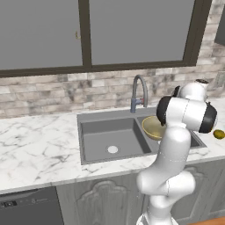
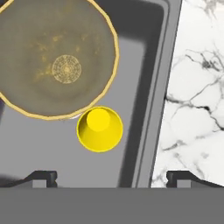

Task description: Remove the carrot and orange from the sink. Then move the bowl and cup from the counter to the sink for washing.

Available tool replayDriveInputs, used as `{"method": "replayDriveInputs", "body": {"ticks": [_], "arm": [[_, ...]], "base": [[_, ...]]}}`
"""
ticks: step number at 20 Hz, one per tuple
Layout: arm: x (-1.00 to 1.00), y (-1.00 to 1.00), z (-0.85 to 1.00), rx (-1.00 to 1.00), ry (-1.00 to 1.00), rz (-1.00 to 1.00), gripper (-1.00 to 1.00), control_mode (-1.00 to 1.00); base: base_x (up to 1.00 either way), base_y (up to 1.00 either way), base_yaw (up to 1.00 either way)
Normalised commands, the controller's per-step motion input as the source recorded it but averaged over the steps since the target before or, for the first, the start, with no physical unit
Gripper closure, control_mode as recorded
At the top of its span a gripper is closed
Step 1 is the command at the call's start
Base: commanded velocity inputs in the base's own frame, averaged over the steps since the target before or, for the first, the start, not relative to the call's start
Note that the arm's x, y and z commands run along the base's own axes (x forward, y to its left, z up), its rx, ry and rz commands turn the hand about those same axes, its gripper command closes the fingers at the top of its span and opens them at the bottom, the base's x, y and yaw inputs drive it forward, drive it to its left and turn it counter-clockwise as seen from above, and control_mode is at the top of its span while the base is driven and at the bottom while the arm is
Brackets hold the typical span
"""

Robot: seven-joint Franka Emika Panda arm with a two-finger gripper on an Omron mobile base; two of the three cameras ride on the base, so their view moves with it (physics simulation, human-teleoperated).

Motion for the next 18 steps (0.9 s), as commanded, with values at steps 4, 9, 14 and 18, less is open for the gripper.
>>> {"method": "replayDriveInputs", "body": {"ticks": [4,9,14,18], "arm": [[-0.27,0.12,0.26,0.04,0.0,-0.21,-1.0,-1.0],[-0.3,0.17,0.24,0.03,0.0,-0.19,-1.0,-1.0],[-0.33,0.15,0.23,0.0,0.0,-0.17,-1.0,-1.0],[-0.35,0.11,0.2,0.0,0.0,-0.15,-1.0,-1.0]], "base": [[0.0,0.0,0.0],[0.0,0.0,0.0],[0.0,0.0,0.0],[0.0,0.0,0.0]]}}
